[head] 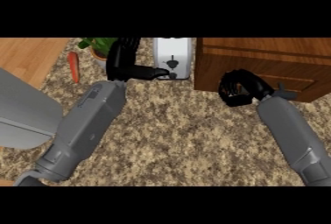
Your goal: Pick up the cup, place it into the drawer and close the drawer
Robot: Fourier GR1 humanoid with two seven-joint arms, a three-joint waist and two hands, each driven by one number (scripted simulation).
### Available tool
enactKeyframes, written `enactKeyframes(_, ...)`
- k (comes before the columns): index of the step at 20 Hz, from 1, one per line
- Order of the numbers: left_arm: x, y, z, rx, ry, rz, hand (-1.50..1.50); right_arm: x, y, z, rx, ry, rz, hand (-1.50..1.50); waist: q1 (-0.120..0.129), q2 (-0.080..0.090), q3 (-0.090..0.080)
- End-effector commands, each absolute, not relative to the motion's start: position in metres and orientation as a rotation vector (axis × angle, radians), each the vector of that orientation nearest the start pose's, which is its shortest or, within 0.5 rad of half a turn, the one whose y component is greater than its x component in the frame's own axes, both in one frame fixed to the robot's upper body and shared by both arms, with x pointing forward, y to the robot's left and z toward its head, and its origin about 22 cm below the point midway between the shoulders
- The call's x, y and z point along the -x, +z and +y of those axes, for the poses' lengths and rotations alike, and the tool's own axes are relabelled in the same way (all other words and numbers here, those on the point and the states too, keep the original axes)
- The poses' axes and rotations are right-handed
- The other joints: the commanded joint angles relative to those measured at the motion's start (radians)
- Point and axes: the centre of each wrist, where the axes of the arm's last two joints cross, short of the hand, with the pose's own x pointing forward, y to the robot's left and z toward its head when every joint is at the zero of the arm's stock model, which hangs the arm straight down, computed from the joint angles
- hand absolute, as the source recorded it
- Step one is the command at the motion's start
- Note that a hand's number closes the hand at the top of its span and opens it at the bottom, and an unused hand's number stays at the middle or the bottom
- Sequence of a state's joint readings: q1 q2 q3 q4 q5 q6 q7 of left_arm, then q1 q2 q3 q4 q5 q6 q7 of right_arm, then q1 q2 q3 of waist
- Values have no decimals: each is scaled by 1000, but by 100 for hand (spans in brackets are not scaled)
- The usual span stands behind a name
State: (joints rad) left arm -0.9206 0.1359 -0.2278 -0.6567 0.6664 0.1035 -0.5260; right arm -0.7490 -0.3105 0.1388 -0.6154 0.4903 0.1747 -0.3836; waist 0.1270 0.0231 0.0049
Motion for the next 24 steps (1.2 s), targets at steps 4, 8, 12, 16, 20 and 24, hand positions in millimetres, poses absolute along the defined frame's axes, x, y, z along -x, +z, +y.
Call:
enactKeyframes(4, -415, 66, 143, 418, 58, -1890, -150, -434, 73, -278, 358, 897, -1578, 150, 47, 14, 1)
enactKeyframes(8, -419, 72, 163, 407, 47, -1907, -150, -440, 94, -287, 345, 853, -1582, 150, 65, 20, 0)
enactKeyframes(12, -412, 60, 159, 419, 32, -1894, -150, -443, 117, -301, 338, 841, -1614, 150, 69, 20, -1)
enactKeyframes(16, -413, 64, 167, 445, 15, -1875, -150, -440, 119, -308, 317, 831, -1613, 150, 88, 20, -1)
enactKeyframes(20, -413, 65, 169, 452, 26, -1892, -150, -439, 127, -318, 282, 812, -1627, 150, 85, 26, -2)
enactKeyframes(24, -411, 65, 168, 467, 30, -1889, -150, -434, 122, -326, 261, 803, -1614, 150, 93, 22, 0)
